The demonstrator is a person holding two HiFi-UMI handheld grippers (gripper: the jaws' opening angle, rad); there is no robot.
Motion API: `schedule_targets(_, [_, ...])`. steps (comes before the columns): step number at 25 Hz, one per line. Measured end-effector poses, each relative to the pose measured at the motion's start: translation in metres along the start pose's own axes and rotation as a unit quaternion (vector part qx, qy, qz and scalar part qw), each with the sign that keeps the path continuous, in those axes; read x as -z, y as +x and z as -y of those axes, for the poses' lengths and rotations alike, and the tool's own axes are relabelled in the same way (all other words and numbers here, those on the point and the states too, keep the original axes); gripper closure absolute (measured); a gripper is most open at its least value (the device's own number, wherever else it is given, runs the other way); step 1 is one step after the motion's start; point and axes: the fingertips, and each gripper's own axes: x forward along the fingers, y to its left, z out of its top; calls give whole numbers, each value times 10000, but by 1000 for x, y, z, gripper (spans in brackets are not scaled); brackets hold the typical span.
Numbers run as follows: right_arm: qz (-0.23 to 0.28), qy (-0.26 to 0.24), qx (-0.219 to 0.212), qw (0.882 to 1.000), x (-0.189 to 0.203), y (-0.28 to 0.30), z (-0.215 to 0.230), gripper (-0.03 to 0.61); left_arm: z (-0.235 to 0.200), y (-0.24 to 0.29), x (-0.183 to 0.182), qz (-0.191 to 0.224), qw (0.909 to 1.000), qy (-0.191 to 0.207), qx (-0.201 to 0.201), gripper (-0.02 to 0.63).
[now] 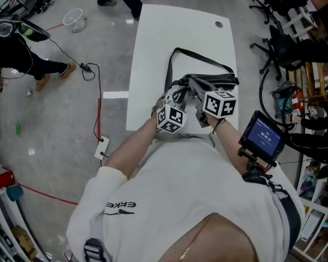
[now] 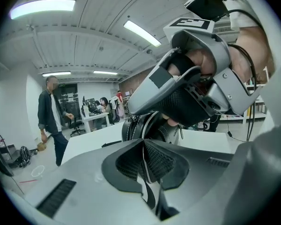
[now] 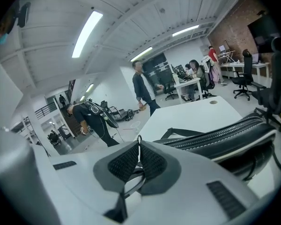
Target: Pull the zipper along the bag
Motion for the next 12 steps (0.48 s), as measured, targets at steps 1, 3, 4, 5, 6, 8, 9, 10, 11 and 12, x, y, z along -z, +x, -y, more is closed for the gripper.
schedule_targets(1, [-31, -12, -5, 10000, 1, 1, -1, 569, 1, 0, -1, 4, 10000, 7, 11, 607])
schedule_targets(3, [-74, -46, 3, 10000, 3, 2, -3, 569, 2, -1, -1, 1, 10000, 9, 21, 607])
schedule_targets(4, [-94, -68, 11, 9999, 3, 2, -3, 569, 2, -1, -1, -5, 10000, 3, 21, 607])
schedule_targets(5, [-115, -92, 19, 9999, 3, 3, -3, 569, 2, -1, -1, -11, 10000, -2, 18, 607])
schedule_targets(6, [-133, -112, 24, 9998, 3, 4, -3, 569, 2, -1, -1, -14, 10000, -3, 15, 607])
schedule_targets(8, [-149, -121, 38, 9998, 3, 4, -1, 569, 2, 1, -1, -12, 10000, 4, 19, 607])
schedule_targets(9, [-147, -121, 50, 9998, 3, 4, 0, 569, 3, 1, -2, -10, 10000, 7, 26, 607])
schedule_targets(10, [-142, -139, 68, 9998, 2, 4, 1, 569, 3, 2, -2, -6, 10000, 6, 36, 607])
schedule_targets(11, [-139, -193, 92, 9997, 2, 4, 1, 568, 3, 3, -2, -3, 10000, 0, 52, 607])
schedule_targets(12, [-140, -285, 119, 9994, 2, 5, 1, 568, 3, 4, -2, -7, 10000, -5, 81, 607])
